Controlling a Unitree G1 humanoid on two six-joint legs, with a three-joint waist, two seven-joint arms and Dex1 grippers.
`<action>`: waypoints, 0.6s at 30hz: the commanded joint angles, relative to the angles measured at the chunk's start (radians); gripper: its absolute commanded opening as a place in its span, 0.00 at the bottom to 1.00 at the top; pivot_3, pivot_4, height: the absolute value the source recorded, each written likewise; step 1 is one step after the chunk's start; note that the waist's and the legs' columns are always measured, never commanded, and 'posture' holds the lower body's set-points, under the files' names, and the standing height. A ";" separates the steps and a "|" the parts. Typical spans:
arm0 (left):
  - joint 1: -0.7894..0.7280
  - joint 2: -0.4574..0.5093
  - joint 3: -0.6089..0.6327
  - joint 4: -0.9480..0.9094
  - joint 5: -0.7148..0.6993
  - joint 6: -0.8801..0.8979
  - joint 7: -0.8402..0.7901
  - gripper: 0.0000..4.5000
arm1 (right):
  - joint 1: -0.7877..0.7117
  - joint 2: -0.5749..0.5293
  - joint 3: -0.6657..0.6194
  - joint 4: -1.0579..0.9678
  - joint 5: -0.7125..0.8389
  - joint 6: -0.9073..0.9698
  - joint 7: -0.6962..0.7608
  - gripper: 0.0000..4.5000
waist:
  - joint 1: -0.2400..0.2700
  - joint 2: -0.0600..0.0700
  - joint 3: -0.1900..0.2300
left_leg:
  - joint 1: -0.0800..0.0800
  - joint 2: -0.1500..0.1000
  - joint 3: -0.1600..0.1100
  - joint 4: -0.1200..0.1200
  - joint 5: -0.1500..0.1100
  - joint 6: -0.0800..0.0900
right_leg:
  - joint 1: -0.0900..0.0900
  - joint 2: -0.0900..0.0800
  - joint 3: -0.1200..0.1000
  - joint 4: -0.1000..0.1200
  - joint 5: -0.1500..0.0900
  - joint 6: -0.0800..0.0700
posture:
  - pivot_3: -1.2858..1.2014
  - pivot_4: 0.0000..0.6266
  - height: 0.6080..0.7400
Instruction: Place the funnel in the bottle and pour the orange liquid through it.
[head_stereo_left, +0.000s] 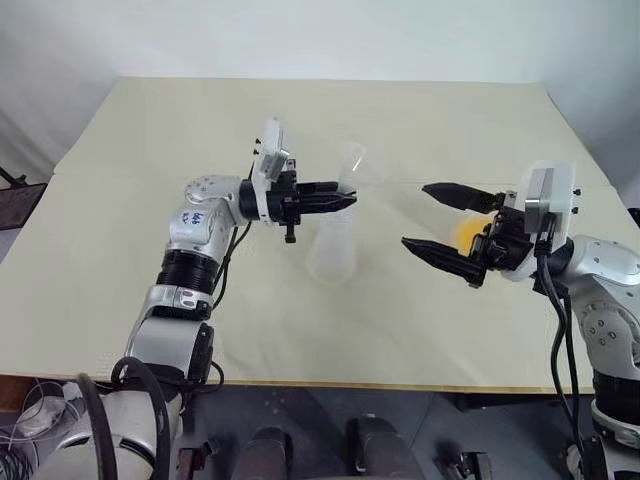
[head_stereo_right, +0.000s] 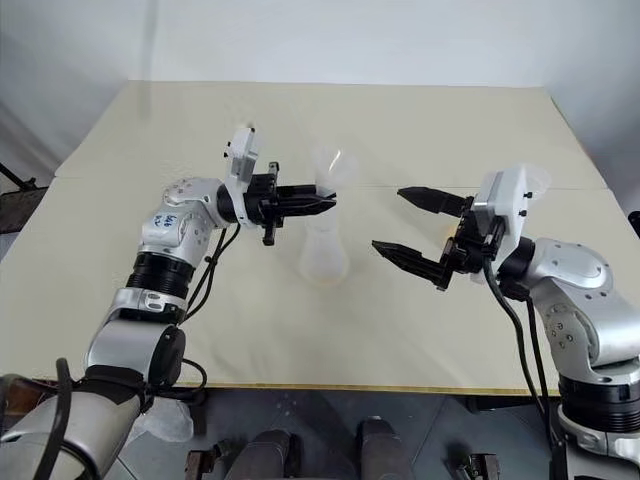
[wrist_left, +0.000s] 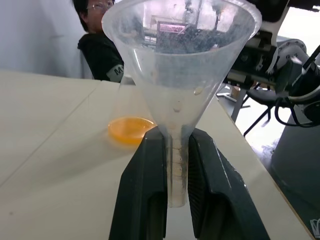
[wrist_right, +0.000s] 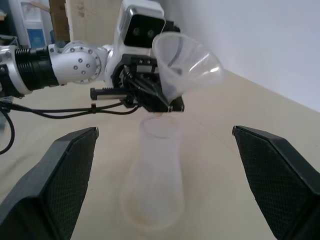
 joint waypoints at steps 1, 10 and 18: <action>-0.018 0.007 0.014 -0.027 -0.009 0.002 0.018 0.05 | -0.007 -0.020 -0.035 -0.033 0.020 -0.003 -0.007 1.00 | 0.000 0.000 0.000 | 0.000 0.000 0.000 0.000 0.000 0.000 | 0.000 0.000 0.000 0.000 0.000 0.000 | 0.52 0.24 1.00; -0.013 0.018 -0.022 -0.016 0.020 0.004 -0.006 0.05 | -0.009 -0.018 -0.025 -0.027 0.016 -0.011 -0.005 1.00 | 0.000 0.000 0.000 | 0.000 0.000 0.000 0.000 0.000 0.000 | 0.000 0.000 0.000 0.000 0.000 0.000 | 0.52 0.24 1.00; -0.022 0.027 -0.043 0.015 0.046 -0.012 -0.025 0.05 | -0.007 -0.023 -0.028 -0.028 0.015 -0.009 -0.004 1.00 | 0.000 0.000 0.000 | 0.000 0.000 0.000 0.000 0.000 0.000 | 0.000 0.000 0.000 0.000 0.000 0.000 | 0.52 0.24 1.00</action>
